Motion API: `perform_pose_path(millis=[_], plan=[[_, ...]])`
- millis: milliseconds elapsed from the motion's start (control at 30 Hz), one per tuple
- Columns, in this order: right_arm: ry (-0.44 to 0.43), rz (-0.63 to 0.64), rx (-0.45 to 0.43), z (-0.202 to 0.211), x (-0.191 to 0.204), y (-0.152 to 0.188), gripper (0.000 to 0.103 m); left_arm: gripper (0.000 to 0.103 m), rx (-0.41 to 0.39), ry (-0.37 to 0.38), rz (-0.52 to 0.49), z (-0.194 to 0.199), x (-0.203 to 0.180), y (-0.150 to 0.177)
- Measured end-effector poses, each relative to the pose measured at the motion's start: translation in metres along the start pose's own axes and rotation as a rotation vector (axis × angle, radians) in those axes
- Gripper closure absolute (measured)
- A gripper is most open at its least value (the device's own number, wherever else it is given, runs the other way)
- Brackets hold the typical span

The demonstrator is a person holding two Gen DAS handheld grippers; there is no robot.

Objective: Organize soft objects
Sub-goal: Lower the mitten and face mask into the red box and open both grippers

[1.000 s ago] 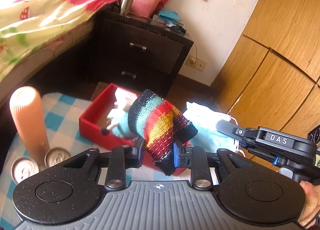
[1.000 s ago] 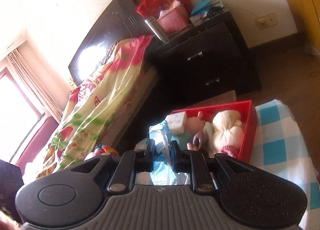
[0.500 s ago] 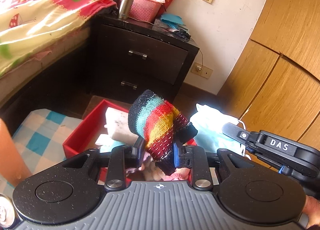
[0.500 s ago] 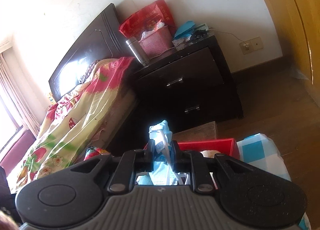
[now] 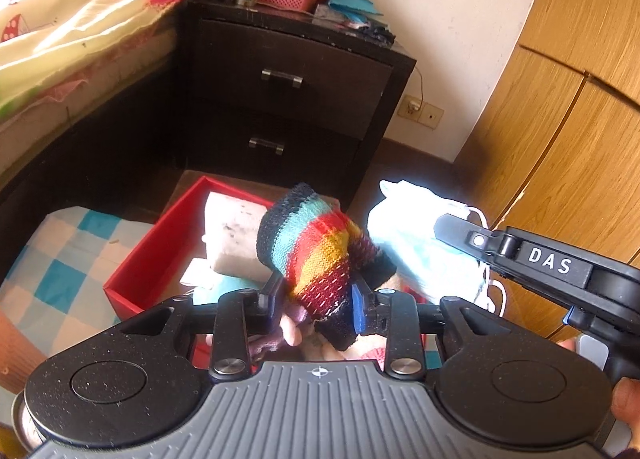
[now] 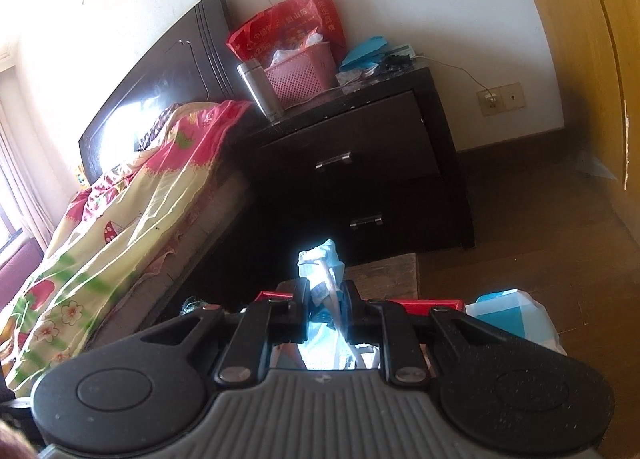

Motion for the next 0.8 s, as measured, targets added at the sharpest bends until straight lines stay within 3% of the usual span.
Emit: perform_pose_path(millis=[167,467,800], plan=[[0.028,0.001,0.049,-0.019,-0.010,0.011,0.099,0.048,0.008,-0.037,-0.027,-0.013,-0.001,0.007],[0.050,-0.053,0.079,-0.015,-0.025,0.014,0.091,0.046,0.016,-0.055,-0.003,-0.003,0.007,0.008],[0.054,-0.028,0.078,0.019,-0.004,0.019,0.083,0.043,0.041,-0.088,-0.026,0.022,0.019,0.029]])
Point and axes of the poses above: each gripper's, at about its wrist camera, not at the fingertips, and z roughly against the way its jaws point, x to its left, y to its underside, the point moved 3 cm from there along -z, roughly the way its jaws point, and after that the axes turned 12 degrees about -y, right-handed, at the moved point
